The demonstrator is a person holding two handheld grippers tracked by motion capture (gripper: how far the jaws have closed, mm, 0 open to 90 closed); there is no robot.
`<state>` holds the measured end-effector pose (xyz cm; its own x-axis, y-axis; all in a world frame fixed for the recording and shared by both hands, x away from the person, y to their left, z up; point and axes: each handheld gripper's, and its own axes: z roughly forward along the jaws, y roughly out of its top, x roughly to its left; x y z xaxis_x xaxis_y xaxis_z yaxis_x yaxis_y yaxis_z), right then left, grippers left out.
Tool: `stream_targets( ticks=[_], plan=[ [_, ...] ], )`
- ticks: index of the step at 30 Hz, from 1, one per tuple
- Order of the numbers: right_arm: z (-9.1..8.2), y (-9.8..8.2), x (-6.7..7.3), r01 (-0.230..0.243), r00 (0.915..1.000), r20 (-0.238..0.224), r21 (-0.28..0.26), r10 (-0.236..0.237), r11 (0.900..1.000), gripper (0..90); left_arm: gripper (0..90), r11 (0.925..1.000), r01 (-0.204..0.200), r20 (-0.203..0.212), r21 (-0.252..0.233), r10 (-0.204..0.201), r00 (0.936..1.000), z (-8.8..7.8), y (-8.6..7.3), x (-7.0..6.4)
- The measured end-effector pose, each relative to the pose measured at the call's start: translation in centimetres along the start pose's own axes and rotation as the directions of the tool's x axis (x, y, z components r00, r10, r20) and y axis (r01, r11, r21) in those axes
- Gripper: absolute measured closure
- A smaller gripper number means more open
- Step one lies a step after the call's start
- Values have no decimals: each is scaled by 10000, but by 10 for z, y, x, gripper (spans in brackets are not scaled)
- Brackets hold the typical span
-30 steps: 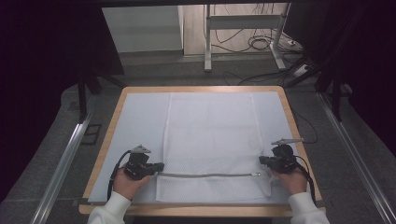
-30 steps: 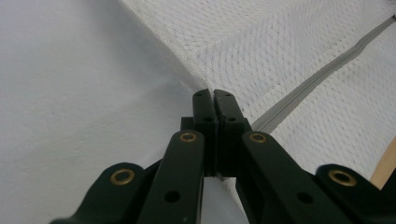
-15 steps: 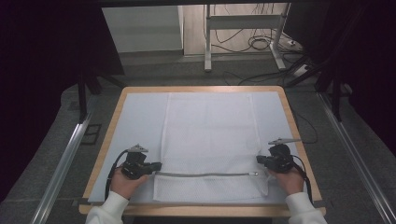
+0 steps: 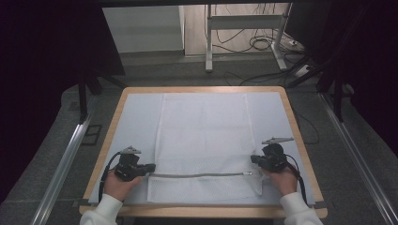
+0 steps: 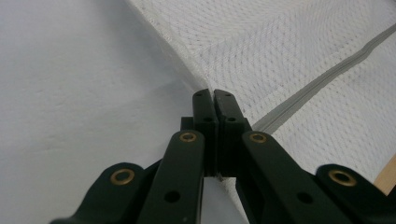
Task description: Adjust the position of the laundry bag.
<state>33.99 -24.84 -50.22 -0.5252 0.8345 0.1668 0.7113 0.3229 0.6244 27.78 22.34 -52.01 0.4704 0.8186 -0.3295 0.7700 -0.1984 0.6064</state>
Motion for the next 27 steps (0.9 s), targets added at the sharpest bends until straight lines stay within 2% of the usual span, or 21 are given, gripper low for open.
stream_targets(
  ticks=[6,15,27],
  plan=[
    [4,1,6,121,9999,-80,14,-120,9999,885,895,9999,100,-78,18,-100,9999,-4,-6,5],
    [7,1,8,188,9996,-217,7,-188,9998,885,893,9996,263,-133,94,-262,9996,-2,-6,14],
    [8,0,11,191,9990,-406,50,-189,9998,884,893,9993,279,-171,242,-274,9995,-1,-7,17]
  ],
)
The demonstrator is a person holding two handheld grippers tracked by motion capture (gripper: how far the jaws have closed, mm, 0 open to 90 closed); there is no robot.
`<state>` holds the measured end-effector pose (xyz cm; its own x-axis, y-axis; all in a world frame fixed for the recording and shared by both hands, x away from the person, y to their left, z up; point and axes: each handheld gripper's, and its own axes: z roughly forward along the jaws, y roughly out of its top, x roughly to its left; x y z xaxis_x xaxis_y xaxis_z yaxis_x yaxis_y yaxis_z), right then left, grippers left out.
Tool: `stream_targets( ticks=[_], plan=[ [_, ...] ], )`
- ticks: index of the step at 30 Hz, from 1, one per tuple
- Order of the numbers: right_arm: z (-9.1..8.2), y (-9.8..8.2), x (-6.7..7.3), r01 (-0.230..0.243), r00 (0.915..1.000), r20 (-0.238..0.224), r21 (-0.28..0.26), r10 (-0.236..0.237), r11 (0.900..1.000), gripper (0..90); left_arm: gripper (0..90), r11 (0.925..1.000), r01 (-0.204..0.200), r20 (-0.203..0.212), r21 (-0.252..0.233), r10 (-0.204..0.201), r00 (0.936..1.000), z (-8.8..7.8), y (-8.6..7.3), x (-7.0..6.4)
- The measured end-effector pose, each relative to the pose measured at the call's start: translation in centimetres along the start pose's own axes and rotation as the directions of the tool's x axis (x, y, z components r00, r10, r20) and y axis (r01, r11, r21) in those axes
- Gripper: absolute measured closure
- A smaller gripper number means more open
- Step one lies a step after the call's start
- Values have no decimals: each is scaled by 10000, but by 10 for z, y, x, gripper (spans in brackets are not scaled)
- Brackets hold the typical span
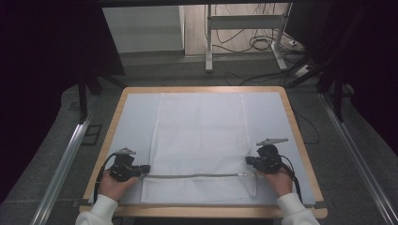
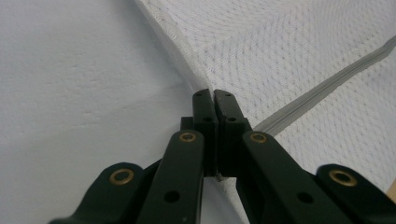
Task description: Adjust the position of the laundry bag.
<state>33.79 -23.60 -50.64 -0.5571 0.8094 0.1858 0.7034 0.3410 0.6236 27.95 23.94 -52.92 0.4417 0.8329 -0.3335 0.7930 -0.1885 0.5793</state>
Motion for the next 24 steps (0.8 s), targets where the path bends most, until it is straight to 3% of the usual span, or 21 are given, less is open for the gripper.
stream_targets(
  ticks=[7,9,10,11,13,15,16,18,22,24],
  plan=[
    [-1,0,0,68,10000,-55,55,-68,10000,867,855,9999,-123,-105,101,125,9999,3,-1,3],
    [-3,0,-1,133,9999,11,-68,-133,9999,738,763,9996,-260,-320,-140,256,9992,2,-2,3],
    [-3,0,-1,133,9999,11,-68,-133,9999,738,696,9996,-260,-320,-140,256,9992,2,-2,3],
    [-6,0,-3,187,9997,136,-351,-182,9992,611,620,9981,-343,-694,-506,308,9971,-1,-2,1],
    [-8,0,-6,164,9996,225,-648,-150,9978,497,502,9952,-413,-968,-884,326,9948,-5,-1,-1],
    [-10,0,-7,128,9997,205,-725,-113,9973,497,466,9931,-473,-1036,-1073,361,9940,-7,-1,-2],
    [-13,0,-9,125,9999,-50,-1060,-131,9943,454,441,9882,-614,-1209,-1406,444,9917,-11,1,-2],
    [-17,-1,-9,181,9998,-80,-1293,-193,9914,383,386,9848,-587,-1163,-1634,399,9924,-13,3,-2],
    [-21,-6,-7,586,9983,16,-1543,-591,9863,329,300,9816,-698,-1230,-1778,482,9912,-16,6,-6],
    [-24,-11,-7,727,9971,-113,-1706,-757,9827,287,291,9774,-1023,-1206,-1850,807,9894,-18,8,-14]
  ],
)
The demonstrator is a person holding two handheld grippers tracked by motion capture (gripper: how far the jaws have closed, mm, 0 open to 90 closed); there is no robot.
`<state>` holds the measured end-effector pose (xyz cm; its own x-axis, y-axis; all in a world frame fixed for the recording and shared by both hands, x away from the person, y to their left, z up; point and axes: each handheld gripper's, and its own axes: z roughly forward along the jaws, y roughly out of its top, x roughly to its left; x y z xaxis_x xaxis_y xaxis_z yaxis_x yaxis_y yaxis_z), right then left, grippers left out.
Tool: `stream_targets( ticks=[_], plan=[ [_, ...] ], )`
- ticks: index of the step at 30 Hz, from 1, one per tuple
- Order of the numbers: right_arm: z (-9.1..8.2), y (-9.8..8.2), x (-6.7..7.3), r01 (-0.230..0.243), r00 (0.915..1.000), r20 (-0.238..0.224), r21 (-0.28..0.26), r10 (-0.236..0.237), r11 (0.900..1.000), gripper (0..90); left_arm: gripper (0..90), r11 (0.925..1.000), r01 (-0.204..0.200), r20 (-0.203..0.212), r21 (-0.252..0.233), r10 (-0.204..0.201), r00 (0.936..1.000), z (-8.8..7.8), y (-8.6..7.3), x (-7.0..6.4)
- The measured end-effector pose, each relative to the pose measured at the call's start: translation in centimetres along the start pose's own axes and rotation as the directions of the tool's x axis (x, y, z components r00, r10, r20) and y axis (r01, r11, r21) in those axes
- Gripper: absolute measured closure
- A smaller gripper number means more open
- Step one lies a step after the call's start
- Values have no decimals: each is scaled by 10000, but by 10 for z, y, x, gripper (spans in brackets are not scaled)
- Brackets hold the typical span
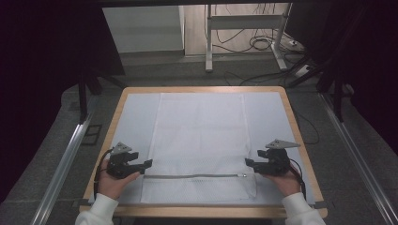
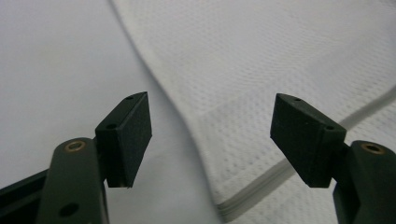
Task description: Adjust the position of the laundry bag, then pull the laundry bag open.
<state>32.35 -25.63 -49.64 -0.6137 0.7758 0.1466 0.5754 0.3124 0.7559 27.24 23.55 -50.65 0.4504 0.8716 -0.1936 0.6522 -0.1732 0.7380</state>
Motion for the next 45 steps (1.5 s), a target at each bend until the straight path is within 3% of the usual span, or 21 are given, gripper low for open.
stream_targets(
  ticks=[5,13,22,29,33,36,45],
  plan=[
    [-5,-3,2,93,10000,-27,-310,-94,9995,233,270,9984,-482,63,-284,484,9988,-4,3,-10],
    [-13,-8,8,246,9996,-145,-617,-255,9978,216,278,9989,-414,229,-202,419,9989,-1,4,-12],
    [-22,-16,9,-66,9999,98,-729,73,9973,212,276,9960,-857,652,-253,872,9941,8,17,-39],
    [-24,-23,4,-225,9996,154,-623,235,9978,225,272,9956,-917,899,-199,932,9916,19,22,-47],
    [-26,-27,4,-420,9988,242,-538,434,9977,233,268,9945,-967,967,-406,1002,9903,21,26,-52],
    [-31,-31,3,-530,9978,368,-599,552,9968,239,277,9927,-1074,1027,-545,1125,9883,26,30,-58],
    [-41,-41,-5,-807,9924,859,-814,877,9934,252,315,9924,-1228,1806,-60,1219,9760,38,38,-81]
  ],
)
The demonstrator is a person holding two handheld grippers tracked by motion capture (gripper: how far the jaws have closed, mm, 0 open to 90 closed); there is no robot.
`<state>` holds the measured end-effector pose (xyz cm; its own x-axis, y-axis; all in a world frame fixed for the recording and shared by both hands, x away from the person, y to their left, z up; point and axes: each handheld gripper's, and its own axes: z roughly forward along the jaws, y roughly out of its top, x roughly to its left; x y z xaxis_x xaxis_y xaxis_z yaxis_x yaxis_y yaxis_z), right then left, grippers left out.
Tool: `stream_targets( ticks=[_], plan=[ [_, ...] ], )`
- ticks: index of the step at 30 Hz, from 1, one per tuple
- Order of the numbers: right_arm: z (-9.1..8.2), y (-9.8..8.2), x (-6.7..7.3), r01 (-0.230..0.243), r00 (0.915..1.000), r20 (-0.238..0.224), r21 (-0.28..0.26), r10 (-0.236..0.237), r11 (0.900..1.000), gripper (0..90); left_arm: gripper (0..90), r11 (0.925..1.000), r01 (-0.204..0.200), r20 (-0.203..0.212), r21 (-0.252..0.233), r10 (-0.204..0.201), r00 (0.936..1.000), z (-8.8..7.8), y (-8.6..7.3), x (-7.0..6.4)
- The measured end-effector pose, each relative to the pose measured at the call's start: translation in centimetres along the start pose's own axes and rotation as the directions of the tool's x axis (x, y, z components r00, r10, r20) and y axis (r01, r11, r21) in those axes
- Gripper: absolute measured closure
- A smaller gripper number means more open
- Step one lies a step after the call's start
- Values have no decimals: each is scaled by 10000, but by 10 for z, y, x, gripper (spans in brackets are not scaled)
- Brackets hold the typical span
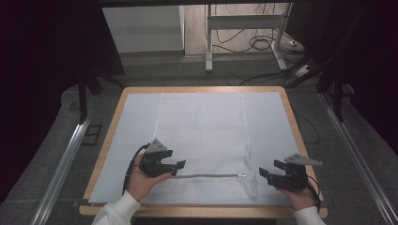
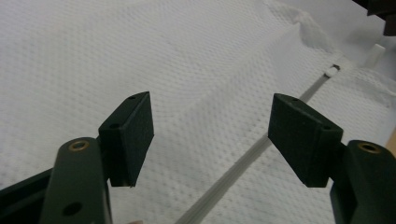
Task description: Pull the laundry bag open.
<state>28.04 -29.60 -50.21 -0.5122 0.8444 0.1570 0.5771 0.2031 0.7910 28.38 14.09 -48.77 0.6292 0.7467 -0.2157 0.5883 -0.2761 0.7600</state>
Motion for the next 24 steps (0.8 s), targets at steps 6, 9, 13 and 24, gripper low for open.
stream_targets(
  ticks=[6,9,13,24],
  plan=[
    [1,0,0,50,10000,73,-68,-50,10000,253,327,10000,48,234,31,-49,9997,2,2,-6],
    [1,0,0,66,10000,63,-117,-65,9999,253,327,9999,21,332,100,-24,9994,7,5,-11],
    [1,1,1,193,9997,122,-166,-191,9997,254,324,9998,-30,338,218,23,9994,13,7,-15],
    [3,2,1,180,9997,170,-139,-177,9997,251,338,9994,-258,650,242,242,9976,14,12,-28]
  ],
)
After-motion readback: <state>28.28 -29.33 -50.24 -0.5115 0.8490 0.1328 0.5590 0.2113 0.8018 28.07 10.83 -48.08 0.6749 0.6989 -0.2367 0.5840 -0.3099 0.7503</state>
